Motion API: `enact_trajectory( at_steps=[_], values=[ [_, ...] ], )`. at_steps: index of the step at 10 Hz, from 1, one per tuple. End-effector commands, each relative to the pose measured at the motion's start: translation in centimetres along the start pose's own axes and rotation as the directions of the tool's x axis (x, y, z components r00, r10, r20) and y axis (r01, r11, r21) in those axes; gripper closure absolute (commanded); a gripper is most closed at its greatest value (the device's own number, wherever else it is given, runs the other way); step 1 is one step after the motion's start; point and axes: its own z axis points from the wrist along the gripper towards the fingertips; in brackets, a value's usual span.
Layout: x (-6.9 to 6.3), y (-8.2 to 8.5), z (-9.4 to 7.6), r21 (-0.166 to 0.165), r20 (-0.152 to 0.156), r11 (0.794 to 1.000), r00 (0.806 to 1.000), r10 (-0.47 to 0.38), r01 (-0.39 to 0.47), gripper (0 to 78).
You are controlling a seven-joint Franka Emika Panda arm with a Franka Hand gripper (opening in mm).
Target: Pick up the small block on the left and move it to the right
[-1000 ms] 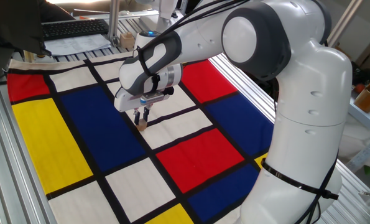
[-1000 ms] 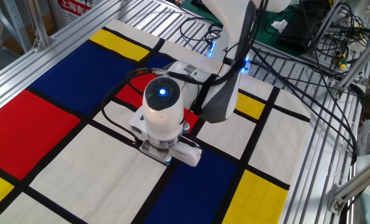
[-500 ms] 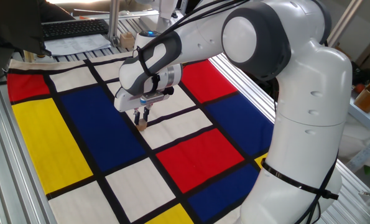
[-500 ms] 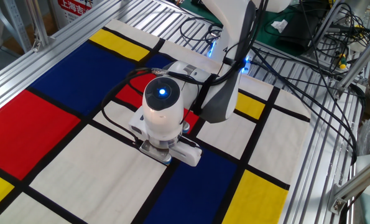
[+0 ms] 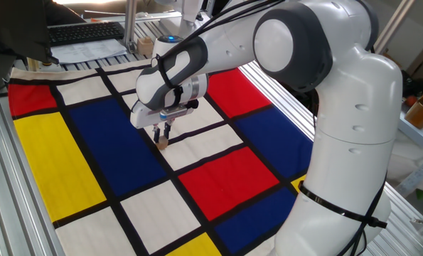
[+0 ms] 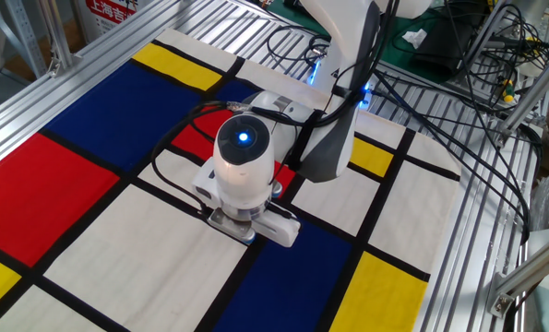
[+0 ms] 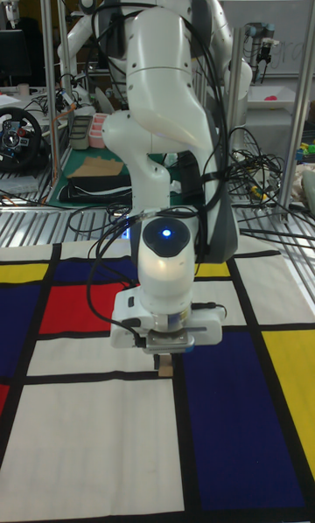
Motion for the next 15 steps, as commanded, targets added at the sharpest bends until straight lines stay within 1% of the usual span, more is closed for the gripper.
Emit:
enact_trajectory(
  at_steps=[1, 7, 9, 10, 15],
  values=[
    [-0.09, -0.01, -0.05, -0.003, 0.004, 1.000, 1.000, 0.003, -0.003, 76.4],
    [-0.05, 0.01, -0.01, 0.001, 0.016, 1.000, 1.000, 0.019, -0.019, 76.4],
    [-0.05, 0.01, 0.00, 0.000, 0.015, 1.000, 1.000, 0.021, -0.021, 76.4],
    [-0.05, 0.01, 0.00, 0.000, 0.015, 1.000, 1.000, 0.021, -0.021, 0.1],
    [-0.05, 0.01, 0.00, 0.000, 0.015, 1.000, 1.000, 0.021, -0.021, 0.1]
  ],
)
